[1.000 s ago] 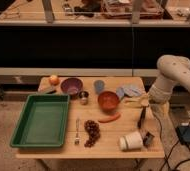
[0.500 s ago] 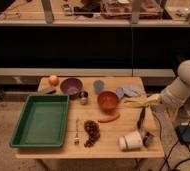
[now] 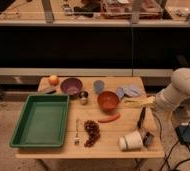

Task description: Wipe red bowl with brush

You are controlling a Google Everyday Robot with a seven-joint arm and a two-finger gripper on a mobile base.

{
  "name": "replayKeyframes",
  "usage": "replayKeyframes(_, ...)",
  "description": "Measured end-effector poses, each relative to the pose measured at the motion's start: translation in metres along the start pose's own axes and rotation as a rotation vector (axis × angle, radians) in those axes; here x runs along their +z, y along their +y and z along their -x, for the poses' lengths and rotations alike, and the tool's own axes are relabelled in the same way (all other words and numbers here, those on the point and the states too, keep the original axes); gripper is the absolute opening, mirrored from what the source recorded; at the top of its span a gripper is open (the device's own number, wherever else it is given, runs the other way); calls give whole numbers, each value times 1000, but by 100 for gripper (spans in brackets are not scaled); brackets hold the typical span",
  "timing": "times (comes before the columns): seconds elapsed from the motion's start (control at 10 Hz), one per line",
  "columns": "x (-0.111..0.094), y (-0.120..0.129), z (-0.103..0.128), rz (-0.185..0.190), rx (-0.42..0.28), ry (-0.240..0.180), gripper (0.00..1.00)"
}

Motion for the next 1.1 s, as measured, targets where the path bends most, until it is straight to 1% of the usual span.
replayKeyframes(0.1,4,-4,-1,-9,-80,25,80)
replayKeyframes(0.2,8,-3,-4,-29,-157,45,80)
replayKeyframes(0.3,10,-1,-11,-41,-175,41,80)
replayKeyframes(0.4,14,-3,-20,-42,-173,27,80)
replayKeyframes(0.5,23,-6,-37,-12,-162,-2,80)
replayKeyframes(0.6,33,-9,-48,14,-155,-17,80)
replayKeyframes(0.8,63,-15,-67,75,-143,-52,80)
replayKeyframes(0.9,76,-13,-71,95,-127,-67,80)
replayKeyframes(1.1,82,-7,-69,100,-106,-80,80)
